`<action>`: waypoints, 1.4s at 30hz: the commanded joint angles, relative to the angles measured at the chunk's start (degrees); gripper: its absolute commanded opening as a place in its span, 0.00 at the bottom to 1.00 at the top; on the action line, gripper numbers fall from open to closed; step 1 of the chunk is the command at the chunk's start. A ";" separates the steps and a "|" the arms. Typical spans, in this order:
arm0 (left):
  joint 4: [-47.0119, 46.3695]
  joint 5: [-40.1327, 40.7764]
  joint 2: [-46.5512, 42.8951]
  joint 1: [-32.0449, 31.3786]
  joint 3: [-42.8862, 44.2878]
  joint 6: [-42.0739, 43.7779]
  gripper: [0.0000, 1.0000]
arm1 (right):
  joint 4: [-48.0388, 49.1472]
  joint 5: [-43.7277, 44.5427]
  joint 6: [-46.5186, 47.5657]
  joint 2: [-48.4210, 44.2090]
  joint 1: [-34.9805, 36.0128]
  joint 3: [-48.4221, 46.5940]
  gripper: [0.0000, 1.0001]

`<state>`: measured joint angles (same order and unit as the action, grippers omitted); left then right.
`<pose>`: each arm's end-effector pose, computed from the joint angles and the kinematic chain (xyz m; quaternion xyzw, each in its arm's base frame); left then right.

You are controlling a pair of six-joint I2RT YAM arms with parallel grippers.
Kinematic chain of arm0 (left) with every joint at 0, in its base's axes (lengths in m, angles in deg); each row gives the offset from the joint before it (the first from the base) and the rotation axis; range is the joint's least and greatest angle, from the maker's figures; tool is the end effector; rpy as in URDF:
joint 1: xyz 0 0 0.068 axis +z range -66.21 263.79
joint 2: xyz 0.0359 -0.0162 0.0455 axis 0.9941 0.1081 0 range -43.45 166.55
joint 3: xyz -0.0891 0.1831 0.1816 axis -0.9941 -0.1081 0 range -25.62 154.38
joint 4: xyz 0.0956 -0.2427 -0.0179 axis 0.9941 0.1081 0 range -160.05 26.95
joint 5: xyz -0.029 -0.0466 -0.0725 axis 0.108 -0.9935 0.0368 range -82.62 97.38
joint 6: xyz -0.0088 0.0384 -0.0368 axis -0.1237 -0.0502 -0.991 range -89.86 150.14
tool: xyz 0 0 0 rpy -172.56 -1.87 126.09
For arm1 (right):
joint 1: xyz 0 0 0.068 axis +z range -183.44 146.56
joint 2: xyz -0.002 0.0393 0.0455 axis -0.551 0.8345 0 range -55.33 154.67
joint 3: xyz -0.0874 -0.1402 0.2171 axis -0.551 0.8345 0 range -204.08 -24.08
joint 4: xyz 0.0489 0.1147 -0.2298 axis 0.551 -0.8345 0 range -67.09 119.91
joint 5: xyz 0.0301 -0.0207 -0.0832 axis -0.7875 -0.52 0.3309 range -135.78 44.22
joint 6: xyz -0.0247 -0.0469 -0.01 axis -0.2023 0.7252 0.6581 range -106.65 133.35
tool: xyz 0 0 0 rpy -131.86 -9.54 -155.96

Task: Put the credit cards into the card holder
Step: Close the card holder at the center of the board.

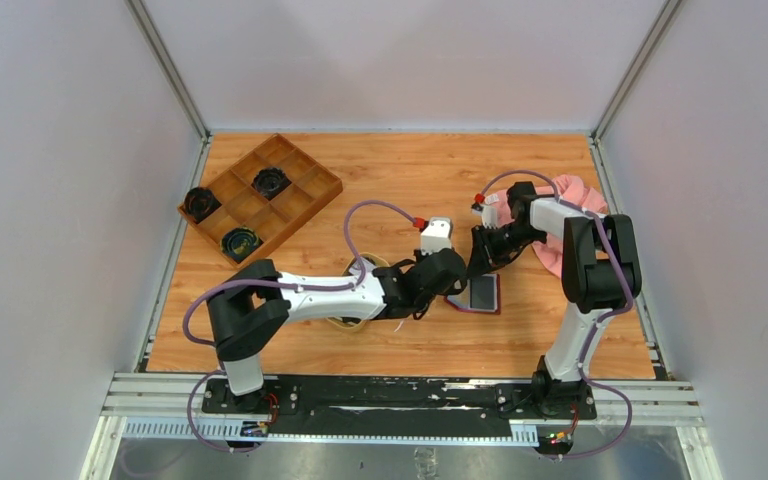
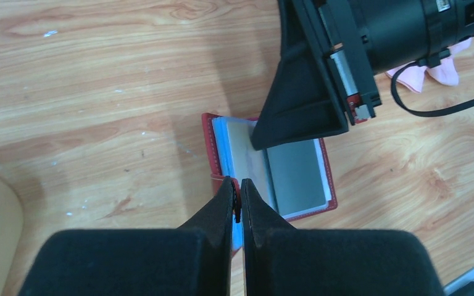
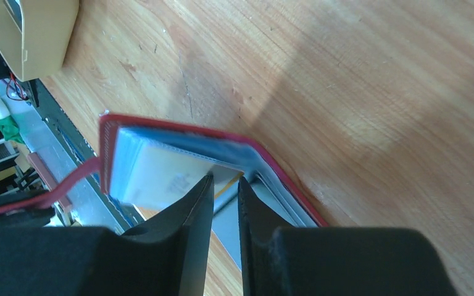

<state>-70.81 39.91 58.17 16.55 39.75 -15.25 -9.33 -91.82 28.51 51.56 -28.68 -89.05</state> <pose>0.1690 -0.3532 0.2152 0.0358 0.8623 -0.2276 0.4510 0.3309 0.0532 0.1495 -0.1883 0.8986 0.3818 0.1060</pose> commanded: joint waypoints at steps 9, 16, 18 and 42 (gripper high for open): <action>-0.73 2.00 -1.54 0.38 0.91 1.56 0.01 | -5.61 1.38 8.85 -6.68 -1.22 -2.21 0.26; -0.65 3.96 -5.32 1.47 -3.07 2.02 0.00 | -5.87 5.70 9.44 -7.45 -1.41 -1.15 0.20; -0.65 4.48 -6.34 1.53 -4.00 2.30 0.00 | -6.02 6.15 8.52 -5.83 -1.41 -1.54 0.16; -0.86 -3.09 -2.36 2.12 2.27 3.85 0.00 | -6.59 2.01 5.15 5.72 0.07 -1.74 0.16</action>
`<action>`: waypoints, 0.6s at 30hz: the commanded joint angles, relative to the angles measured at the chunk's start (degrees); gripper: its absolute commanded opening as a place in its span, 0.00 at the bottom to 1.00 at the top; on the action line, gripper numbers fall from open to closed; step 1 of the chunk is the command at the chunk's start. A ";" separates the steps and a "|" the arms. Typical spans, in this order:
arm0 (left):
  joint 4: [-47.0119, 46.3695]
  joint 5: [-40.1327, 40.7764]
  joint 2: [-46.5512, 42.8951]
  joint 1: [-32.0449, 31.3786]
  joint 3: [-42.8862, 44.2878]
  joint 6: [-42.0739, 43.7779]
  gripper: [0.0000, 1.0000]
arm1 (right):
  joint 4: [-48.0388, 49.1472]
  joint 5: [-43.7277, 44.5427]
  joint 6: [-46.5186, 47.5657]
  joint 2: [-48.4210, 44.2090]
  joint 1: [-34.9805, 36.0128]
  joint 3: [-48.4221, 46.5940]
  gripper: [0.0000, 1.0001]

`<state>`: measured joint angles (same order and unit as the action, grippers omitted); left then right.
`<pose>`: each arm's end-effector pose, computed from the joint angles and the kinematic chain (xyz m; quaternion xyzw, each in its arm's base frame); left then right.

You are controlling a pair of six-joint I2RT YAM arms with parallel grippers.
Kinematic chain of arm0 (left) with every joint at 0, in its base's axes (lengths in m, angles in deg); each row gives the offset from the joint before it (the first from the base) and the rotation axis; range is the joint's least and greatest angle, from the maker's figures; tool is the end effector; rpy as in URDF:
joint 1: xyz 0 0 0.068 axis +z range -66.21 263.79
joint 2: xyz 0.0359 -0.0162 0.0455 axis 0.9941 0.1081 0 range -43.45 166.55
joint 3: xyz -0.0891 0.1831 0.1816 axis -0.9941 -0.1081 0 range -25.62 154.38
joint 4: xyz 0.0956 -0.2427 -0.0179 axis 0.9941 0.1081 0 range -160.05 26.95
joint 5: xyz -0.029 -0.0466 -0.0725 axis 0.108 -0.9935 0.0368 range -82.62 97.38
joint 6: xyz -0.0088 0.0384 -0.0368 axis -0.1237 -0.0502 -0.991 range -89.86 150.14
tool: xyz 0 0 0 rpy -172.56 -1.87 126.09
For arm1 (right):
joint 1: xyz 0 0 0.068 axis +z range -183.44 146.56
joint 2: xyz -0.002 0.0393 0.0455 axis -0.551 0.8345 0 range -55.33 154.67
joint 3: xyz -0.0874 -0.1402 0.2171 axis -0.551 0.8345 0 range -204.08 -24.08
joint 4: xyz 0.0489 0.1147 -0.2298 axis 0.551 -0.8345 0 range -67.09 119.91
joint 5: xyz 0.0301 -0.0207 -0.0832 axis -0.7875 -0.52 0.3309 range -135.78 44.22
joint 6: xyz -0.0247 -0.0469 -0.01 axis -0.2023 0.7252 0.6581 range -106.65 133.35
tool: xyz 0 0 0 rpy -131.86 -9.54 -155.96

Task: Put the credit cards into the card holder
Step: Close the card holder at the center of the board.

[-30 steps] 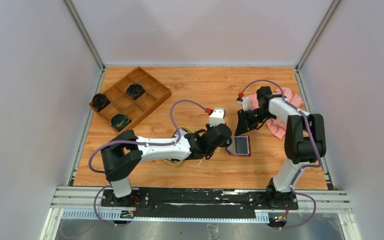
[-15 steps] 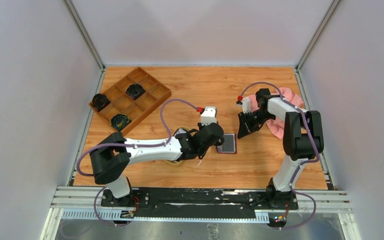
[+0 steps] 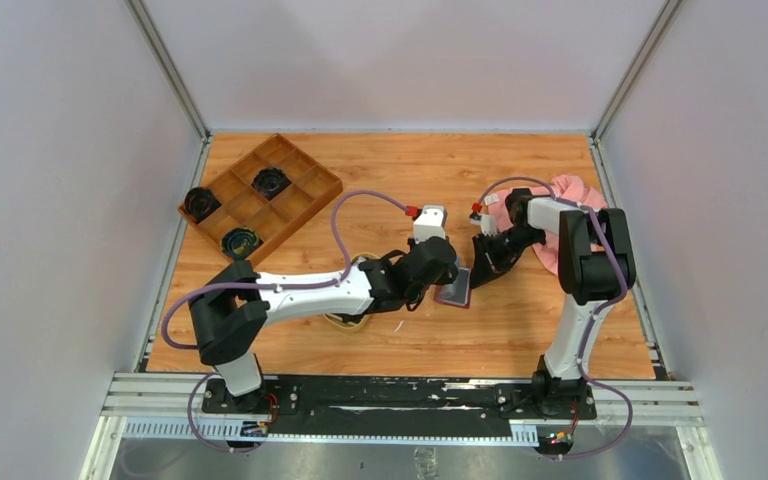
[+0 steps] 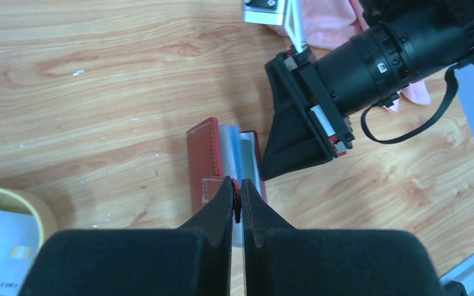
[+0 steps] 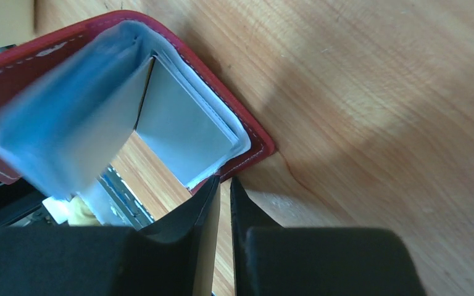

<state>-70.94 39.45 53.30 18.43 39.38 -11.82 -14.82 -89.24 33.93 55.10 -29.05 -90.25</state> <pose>0.1759 -0.3379 0.2443 0.0361 0.8462 -0.2396 0.4745 0.3283 0.0497 0.1331 -0.2039 0.9063 0.3654 0.0602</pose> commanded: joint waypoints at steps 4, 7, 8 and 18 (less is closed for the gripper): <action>-1.26 -5.86 4.95 0.21 3.92 -0.37 0.00 | -1.06 -2.41 -0.60 2.85 0.58 -0.62 0.16; -1.93 -7.47 6.94 0.23 4.22 -1.21 0.01 | -1.06 -3.00 -0.72 3.28 0.54 -0.71 0.16; -2.13 -7.97 7.56 0.22 4.37 -1.40 0.01 | -1.06 -2.98 -0.72 3.41 0.56 -0.73 0.16; -2.99 -13.97 12.64 0.23 7.00 -2.28 0.02 | -1.06 -2.31 -0.63 2.94 0.61 -1.04 0.17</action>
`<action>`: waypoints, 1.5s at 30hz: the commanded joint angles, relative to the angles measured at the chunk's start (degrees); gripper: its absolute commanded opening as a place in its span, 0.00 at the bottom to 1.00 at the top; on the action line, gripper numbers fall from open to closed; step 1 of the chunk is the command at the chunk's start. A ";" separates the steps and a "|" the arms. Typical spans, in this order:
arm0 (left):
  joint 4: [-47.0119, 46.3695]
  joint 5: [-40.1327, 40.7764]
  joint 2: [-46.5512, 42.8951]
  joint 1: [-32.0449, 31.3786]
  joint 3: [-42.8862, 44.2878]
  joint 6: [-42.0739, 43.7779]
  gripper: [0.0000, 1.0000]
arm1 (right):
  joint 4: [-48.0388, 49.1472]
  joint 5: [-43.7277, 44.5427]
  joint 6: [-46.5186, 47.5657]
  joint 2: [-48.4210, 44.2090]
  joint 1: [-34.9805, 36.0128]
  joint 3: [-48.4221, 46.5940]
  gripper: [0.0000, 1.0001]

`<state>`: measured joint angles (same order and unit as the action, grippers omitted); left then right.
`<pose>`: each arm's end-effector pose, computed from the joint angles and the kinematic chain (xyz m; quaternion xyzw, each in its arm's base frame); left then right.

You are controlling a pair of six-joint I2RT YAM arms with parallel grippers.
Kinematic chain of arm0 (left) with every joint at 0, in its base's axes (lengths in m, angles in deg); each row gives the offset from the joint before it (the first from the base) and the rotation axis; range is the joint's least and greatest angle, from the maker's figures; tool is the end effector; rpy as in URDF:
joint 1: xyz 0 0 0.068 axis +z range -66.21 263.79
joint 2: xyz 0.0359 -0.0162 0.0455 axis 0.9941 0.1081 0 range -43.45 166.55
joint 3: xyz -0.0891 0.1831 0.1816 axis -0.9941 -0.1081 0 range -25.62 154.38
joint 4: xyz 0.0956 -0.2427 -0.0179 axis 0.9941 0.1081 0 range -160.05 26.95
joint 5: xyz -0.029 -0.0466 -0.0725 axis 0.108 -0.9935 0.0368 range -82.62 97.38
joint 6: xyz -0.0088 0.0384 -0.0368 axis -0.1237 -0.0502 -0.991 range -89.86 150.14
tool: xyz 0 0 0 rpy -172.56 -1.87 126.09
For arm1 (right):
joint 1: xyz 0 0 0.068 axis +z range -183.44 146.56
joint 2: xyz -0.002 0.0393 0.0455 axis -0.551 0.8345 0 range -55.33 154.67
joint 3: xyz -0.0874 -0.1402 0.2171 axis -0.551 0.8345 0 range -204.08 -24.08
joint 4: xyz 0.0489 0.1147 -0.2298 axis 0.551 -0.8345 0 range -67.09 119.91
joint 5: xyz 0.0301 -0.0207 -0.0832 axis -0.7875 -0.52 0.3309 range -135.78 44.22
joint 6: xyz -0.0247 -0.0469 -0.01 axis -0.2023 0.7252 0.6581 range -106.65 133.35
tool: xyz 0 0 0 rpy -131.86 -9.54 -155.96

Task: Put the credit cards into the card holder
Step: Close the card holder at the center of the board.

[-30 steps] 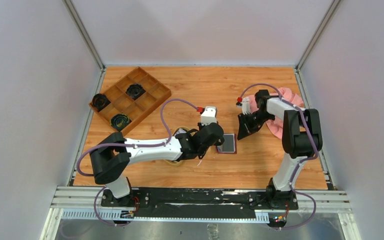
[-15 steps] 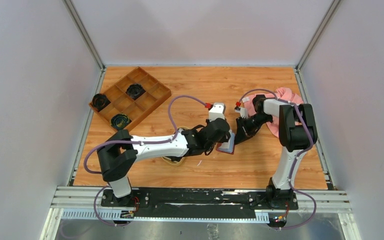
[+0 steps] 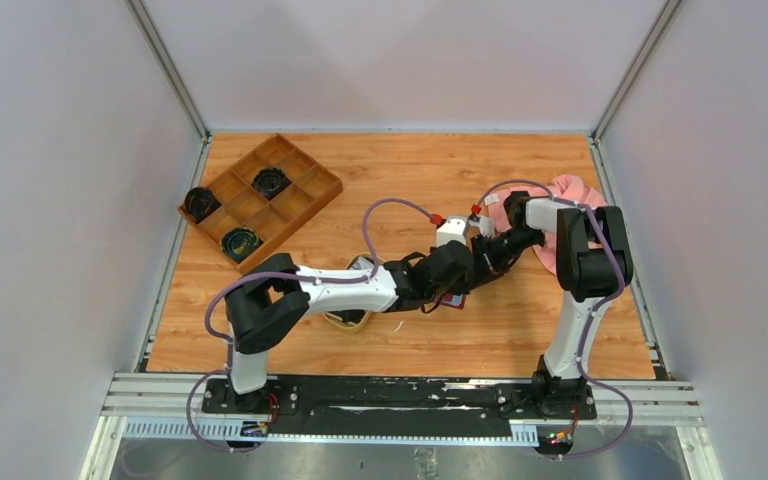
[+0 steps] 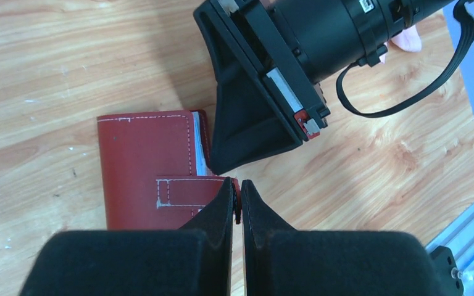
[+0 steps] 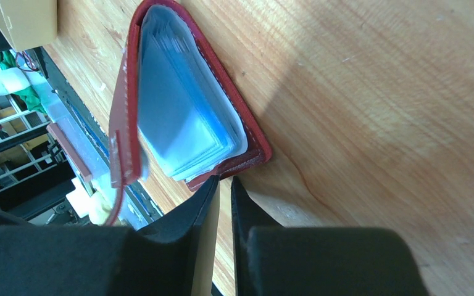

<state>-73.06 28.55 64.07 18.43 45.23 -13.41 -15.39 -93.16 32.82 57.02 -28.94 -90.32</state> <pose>0.1873 -0.3774 0.2076 0.0788 0.8674 -0.2834 0.4015 0.3279 0.0520 0.1246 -0.1852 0.8968 0.3998 0.0412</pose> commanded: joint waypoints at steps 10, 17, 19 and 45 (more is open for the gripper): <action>-4.14 -7.73 6.20 0.24 0.08 -1.09 0.10 | -1.55 -0.35 1.52 -2.45 -2.66 -1.53 0.20; -5.29 -10.32 5.31 0.58 0.18 1.12 0.39 | -2.10 -1.04 2.34 -4.04 -4.93 -1.72 0.20; -5.63 -11.28 4.18 0.73 0.17 2.81 0.47 | -2.24 -0.79 3.09 -5.75 -6.06 -1.88 0.20; -11.58 -18.15 -20.93 1.77 -17.86 20.80 0.81 | -2.57 -2.97 3.01 0.53 1.21 -4.65 0.22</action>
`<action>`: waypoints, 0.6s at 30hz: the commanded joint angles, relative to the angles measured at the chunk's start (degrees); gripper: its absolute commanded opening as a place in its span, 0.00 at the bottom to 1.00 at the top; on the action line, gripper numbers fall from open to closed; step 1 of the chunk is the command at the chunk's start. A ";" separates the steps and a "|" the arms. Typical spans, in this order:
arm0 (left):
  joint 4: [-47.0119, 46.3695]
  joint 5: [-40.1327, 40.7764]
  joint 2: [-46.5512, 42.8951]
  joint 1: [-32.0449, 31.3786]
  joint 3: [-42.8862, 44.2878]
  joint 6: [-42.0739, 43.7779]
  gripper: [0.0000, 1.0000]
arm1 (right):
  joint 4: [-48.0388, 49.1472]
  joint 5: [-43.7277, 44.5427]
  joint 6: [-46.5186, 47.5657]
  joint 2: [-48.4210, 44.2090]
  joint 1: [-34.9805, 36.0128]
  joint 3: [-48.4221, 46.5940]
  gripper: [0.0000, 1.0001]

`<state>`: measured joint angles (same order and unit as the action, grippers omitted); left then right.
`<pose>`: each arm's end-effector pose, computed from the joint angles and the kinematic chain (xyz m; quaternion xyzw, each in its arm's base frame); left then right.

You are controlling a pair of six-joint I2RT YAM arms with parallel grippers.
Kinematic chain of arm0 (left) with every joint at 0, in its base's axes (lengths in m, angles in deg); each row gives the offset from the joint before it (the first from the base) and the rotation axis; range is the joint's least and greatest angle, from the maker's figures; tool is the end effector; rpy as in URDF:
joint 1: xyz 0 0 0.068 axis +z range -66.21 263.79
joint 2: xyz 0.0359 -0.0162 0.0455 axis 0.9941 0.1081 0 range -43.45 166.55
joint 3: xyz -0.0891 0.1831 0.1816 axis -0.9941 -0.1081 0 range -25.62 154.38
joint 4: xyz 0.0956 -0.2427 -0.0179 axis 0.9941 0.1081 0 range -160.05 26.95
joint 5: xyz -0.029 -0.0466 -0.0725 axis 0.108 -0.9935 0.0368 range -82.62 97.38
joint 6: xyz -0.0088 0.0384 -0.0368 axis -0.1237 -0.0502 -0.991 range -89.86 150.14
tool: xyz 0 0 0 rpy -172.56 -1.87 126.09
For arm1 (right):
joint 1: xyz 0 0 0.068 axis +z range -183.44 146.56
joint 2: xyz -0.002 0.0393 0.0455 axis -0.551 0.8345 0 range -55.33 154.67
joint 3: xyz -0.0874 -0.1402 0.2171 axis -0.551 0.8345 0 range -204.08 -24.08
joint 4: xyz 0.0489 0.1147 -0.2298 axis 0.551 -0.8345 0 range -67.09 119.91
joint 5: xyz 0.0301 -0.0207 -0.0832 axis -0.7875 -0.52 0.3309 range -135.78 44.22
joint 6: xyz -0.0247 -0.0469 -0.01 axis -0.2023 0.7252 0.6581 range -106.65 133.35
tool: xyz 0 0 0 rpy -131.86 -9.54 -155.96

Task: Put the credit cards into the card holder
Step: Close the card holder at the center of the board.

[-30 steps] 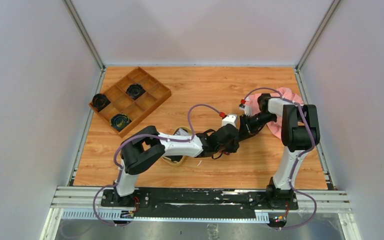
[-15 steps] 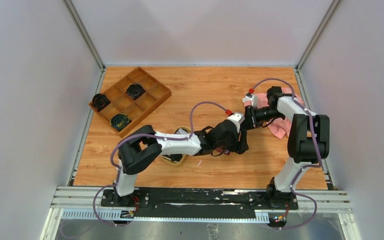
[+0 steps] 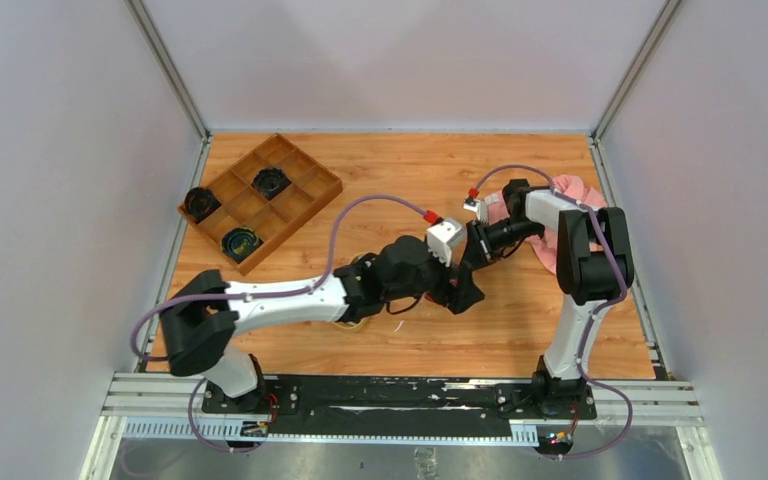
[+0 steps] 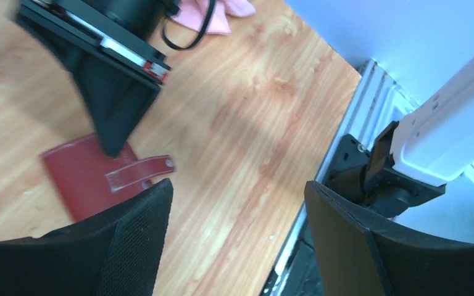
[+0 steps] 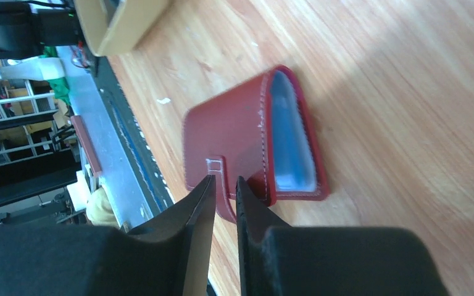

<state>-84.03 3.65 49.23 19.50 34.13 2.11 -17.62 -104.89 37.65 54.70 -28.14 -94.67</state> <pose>0.1603 -0.3382 0.2588 0.2711 0.7672 -0.4372 0.3831 0.3382 0.0620 0.1601 -0.2347 0.8374 0.4825 0.1041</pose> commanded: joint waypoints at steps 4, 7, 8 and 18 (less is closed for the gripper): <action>-0.66 6.83 -7.12 2.78 -10.14 4.38 0.88 | -0.34 13.57 -2.06 4.72 0.41 -0.14 0.21; -0.63 4.76 -4.61 4.49 -9.49 2.78 0.88 | -0.30 14.71 -2.06 5.31 0.50 -0.11 0.21; -0.62 4.37 -3.65 4.94 -9.21 2.32 0.88 | -0.27 14.91 -2.08 5.33 0.50 -0.08 0.21; -0.61 0.16 5.68 10.84 -6.96 -0.51 0.85 | -0.19 14.86 -1.70 5.17 0.50 0.01 0.21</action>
<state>-84.51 7.41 51.46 28.03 25.15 3.05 -18.49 -94.88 35.24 58.81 -28.00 -94.69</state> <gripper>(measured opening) 0.870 0.208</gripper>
